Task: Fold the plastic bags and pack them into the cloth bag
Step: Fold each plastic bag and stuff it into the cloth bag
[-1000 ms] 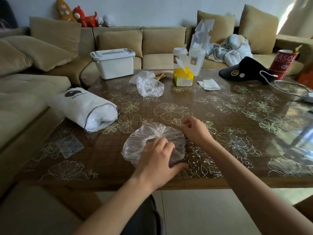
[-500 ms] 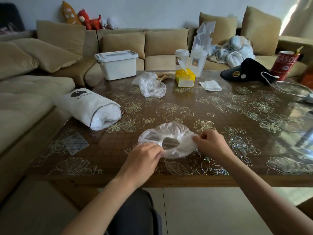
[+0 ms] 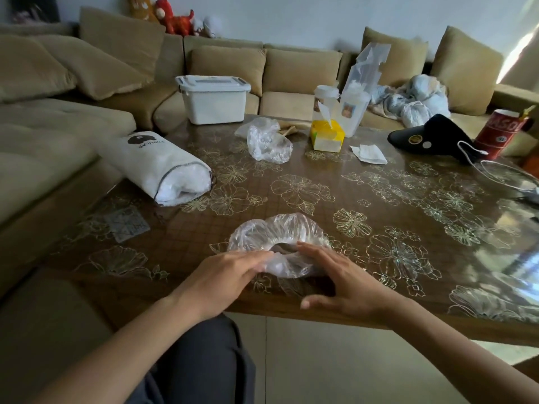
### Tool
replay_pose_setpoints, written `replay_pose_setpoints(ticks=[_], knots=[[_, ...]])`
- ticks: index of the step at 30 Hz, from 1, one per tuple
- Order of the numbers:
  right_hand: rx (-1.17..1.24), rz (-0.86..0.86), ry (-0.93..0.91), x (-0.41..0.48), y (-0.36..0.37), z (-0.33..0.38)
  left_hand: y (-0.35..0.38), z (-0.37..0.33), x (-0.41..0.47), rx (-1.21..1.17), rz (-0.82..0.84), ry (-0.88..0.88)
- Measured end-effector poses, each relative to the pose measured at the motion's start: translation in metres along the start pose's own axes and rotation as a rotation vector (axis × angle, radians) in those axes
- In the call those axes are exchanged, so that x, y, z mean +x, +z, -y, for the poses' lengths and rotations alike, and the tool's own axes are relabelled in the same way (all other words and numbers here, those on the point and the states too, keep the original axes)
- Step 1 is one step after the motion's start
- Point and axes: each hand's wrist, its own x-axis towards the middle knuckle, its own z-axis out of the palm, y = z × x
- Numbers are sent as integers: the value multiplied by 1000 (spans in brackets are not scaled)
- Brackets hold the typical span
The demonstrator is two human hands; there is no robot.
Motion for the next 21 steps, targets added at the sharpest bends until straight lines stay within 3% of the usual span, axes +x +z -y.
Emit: replay_pose_setpoints(ticks=[5,8,11,14,16,21], knots=[[-64,-214,-119,3,-2,-11,-4,-3,-7,-19,16,-35],[99,-209,-9,13,-13,-15,-5,2,-7,-95,-10,-80],[265,-157,139,29,-31,-18,-5,6,-4,-384,-179,-214],[374,-145,252,49,-38,-21,-3,3,8,-513,-341,-381],[334,-169,307,64,-37,-22,2,-5,16,-438,-426,-489],[129,-227,421,90,-22,-21,20,-20,34,93,-486,-665]])
